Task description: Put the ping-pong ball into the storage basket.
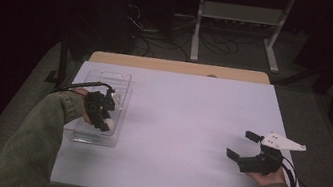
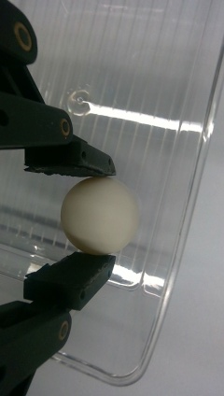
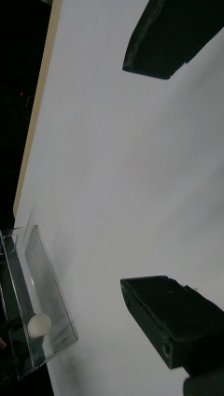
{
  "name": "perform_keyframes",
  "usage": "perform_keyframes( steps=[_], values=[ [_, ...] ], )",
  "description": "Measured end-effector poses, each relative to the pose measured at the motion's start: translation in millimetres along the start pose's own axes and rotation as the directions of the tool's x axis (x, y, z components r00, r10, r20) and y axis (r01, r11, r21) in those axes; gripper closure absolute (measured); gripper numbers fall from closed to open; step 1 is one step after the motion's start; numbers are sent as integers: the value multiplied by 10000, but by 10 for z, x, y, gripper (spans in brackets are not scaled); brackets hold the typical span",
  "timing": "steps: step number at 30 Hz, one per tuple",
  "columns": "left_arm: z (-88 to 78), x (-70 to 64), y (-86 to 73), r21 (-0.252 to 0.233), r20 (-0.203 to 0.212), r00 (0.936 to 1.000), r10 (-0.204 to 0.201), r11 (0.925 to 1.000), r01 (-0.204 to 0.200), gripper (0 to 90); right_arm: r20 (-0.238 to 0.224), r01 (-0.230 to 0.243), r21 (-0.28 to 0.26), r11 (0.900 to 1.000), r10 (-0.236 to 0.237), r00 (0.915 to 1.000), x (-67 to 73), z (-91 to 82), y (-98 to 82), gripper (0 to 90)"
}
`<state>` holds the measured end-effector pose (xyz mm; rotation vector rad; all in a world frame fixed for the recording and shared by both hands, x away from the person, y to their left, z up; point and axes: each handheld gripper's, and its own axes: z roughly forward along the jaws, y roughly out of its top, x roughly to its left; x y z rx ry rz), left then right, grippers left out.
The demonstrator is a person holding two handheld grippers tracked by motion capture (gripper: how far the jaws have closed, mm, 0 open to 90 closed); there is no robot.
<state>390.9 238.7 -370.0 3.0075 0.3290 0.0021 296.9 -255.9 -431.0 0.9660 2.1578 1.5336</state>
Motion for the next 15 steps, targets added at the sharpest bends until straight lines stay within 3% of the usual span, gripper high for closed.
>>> perform_keyframes(
  steps=[15],
  values=[
    [64,42,-45,-110,-74,9996,-256,9996,255,494,-41,2,1,10000,-2,10000,6,2,1,0]
  ],
)
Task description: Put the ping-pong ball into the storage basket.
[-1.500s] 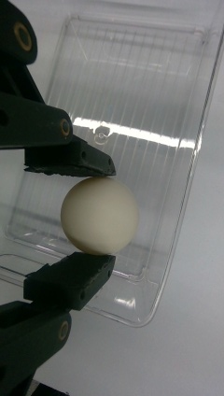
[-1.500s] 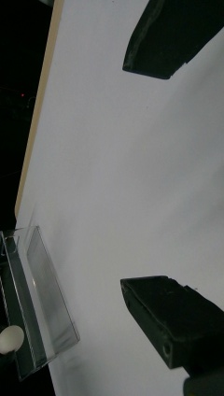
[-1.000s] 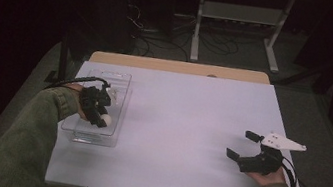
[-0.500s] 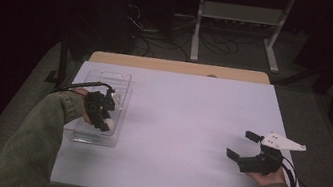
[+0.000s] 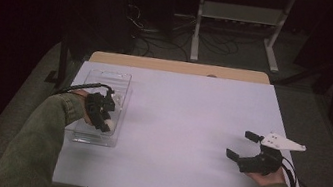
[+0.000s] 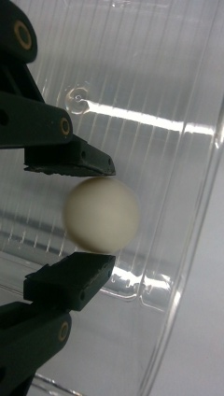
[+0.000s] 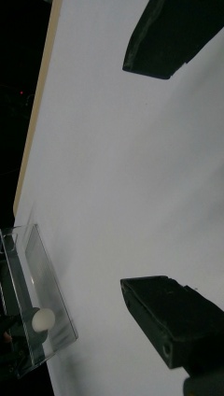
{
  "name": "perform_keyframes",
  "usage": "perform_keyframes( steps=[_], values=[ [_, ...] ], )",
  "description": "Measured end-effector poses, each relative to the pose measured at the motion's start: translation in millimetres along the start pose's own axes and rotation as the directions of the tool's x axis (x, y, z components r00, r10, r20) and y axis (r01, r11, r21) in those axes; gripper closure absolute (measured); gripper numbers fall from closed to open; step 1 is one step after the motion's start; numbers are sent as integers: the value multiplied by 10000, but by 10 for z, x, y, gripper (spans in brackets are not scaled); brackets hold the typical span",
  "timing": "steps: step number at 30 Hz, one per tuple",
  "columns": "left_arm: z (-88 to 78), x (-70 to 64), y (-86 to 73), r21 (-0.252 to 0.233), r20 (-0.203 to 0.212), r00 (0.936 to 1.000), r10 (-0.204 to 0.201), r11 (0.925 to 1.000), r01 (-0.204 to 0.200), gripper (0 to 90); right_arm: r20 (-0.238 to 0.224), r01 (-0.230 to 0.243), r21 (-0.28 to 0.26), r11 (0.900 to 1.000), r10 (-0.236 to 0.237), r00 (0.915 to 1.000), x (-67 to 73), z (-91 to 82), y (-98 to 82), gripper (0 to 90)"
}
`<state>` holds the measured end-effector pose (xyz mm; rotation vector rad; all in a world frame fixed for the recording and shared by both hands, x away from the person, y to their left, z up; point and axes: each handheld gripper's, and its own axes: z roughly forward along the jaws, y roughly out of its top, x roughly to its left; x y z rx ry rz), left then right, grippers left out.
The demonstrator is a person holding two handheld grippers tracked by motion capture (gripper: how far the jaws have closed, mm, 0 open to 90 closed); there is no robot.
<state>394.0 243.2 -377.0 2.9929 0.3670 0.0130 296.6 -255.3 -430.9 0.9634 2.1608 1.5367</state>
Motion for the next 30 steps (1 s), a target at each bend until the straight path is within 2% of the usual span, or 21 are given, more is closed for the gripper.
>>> perform_keyframes(
  steps=[7,12,17,24,27,30],
  values=[
    [-69,6,-7,-440,-47,9999,-143,9989,141,443,-8,-16,-11,10000,16,10000,-4,-1,0,0],
    [-119,-18,-22,-511,-92,9996,-264,9984,259,390,3,-9,-7,10000,9,10000,-1,-1,1,0],
    [-208,-29,-13,-641,-348,9990,-269,9976,246,307,25,-20,25,10000,20,10000,-6,2,-2,0],
    [-335,-50,-8,-941,-475,9986,-236,9954,190,275,11,-42,31,10000,42,10000,-2,0,-2,0],
    [-377,-65,-28,-1135,-269,9989,-383,9929,350,234,1,-52,45,10000,52,10000,-3,-1,-3,0],
    [-398,-72,-44,-1091,-354,9974,-630,9923,588,165,-9,-50,26,10000,50,10000,-2,-2,-2,0]
  ],
)
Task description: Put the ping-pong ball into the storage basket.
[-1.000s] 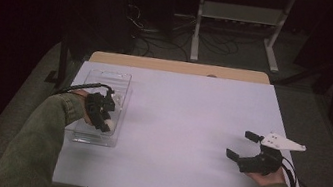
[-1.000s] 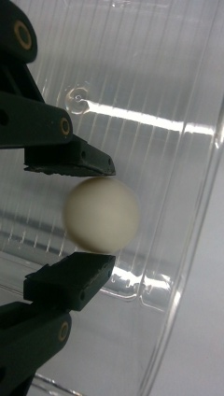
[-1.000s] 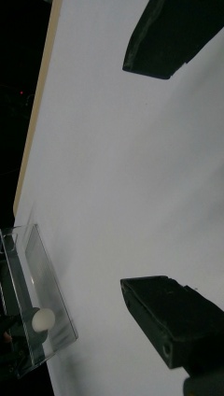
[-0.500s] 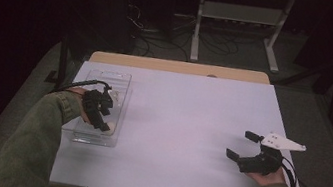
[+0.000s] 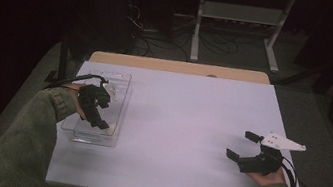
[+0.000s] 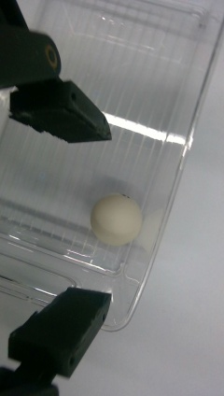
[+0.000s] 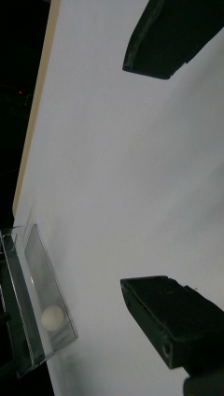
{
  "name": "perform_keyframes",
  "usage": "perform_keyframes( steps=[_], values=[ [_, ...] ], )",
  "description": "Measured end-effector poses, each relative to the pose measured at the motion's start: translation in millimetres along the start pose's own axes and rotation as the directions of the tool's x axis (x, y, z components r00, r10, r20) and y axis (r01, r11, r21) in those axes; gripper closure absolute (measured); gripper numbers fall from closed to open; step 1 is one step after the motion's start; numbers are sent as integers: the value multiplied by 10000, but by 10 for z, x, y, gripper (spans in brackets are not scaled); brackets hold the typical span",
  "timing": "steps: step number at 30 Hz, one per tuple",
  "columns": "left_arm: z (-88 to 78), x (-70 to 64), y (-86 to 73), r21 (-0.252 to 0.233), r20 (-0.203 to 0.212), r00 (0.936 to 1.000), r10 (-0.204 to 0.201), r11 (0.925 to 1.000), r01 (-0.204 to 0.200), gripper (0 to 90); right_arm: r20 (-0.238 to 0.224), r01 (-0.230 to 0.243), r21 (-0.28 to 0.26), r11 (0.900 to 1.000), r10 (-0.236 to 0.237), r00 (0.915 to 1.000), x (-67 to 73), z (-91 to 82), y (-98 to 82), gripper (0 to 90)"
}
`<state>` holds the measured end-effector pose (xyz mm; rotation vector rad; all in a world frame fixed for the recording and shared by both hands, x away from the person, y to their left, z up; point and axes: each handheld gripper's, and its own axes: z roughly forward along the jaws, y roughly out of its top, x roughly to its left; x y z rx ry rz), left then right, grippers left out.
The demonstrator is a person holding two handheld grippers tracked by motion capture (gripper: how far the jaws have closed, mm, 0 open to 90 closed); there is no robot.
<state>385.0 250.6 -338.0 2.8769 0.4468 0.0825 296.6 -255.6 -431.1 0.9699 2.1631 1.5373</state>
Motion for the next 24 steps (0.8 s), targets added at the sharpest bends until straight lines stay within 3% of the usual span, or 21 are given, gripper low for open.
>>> perform_keyframes(
  steps=[7,10,14,19,24],
  values=[
    [-74,-11,-23,-435,88,9988,-486,9979,490,88,46,-16,-45,10000,16,10000,-3,-5,3,0],
    [-98,-28,-33,-839,217,9977,-641,9943,657,29,73,-57,-54,10000,58,10000,-6,-12,4,0],
    [-110,-61,-84,-1360,170,9966,-805,9873,821,14,63,9,-96,10000,-8,10000,-3,-12,6,0],
    [-101,-101,-163,-1916,-19,9930,-1178,9747,1152,0,64,-13,-131,9999,14,10000,-6,-17,8,0],
    [-104,-140,-215,-2597,-235,9890,-1459,9562,1348,0,68,17,-114,9999,-16,10000,0,-16,10,0]
  ],
)
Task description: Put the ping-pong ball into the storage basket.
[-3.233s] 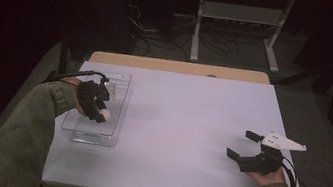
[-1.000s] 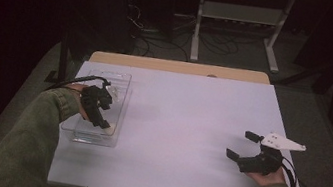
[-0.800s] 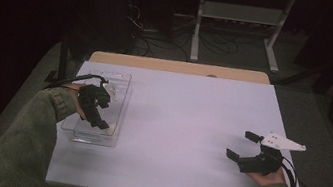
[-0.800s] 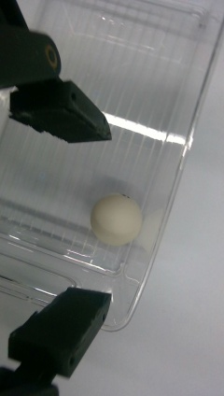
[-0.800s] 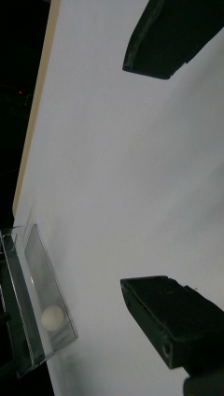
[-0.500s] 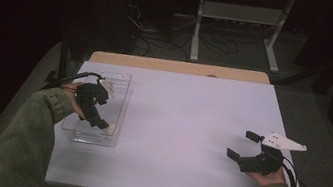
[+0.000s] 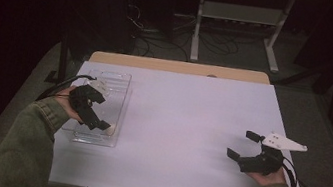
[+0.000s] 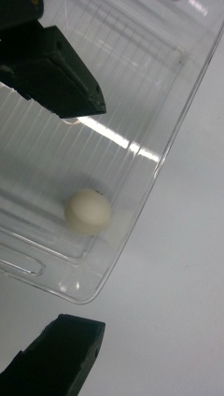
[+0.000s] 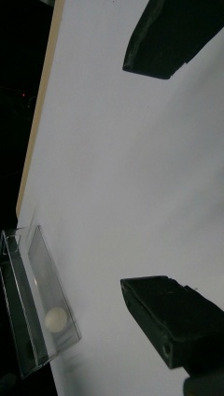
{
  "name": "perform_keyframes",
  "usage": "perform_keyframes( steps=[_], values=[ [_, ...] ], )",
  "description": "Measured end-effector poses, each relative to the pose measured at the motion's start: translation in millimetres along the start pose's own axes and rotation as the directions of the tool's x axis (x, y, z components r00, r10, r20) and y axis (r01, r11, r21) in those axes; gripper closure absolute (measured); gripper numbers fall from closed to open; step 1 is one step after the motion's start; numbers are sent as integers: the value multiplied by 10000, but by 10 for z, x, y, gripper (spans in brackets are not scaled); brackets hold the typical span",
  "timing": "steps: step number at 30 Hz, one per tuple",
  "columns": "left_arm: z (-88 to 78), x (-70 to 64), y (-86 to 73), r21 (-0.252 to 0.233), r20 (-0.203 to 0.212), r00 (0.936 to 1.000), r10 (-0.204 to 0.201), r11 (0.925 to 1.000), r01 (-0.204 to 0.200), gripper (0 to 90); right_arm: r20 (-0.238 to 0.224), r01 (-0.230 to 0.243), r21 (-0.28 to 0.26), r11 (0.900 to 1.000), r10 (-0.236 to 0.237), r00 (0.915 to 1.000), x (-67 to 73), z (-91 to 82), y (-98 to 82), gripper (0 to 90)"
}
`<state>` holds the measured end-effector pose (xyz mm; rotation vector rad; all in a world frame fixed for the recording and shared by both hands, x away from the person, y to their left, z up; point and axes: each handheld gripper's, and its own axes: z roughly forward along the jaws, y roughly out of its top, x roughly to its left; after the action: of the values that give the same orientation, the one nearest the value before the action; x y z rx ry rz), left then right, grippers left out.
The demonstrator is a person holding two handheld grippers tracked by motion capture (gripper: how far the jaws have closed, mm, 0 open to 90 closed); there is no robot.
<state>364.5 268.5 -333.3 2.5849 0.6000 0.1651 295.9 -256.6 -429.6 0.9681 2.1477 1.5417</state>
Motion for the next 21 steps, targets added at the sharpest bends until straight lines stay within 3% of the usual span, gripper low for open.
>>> perform_keyframes(
  steps=[6,8,10,21],
  values=[
    [-23,-108,-25,-340,-452,9985,313,9989,-329,0,-1,-23,-14,10000,23,10000,-4,4,1,0],
    [-15,-151,-30,-167,-663,9966,483,9986,-495,0,-7,-17,-18,10000,17,10000,-3,4,1,0],
    [-15,-182,-42,-296,-639,9964,562,9979,-582,0,-10,12,-19,10000,-13,10000,-2,5,2,0],
    [-47,-273,-214,-1290,-932,9956,18,9915,-139,0,-25,18,-23,10000,-18,10000,0,5,3,0]
  ],
)
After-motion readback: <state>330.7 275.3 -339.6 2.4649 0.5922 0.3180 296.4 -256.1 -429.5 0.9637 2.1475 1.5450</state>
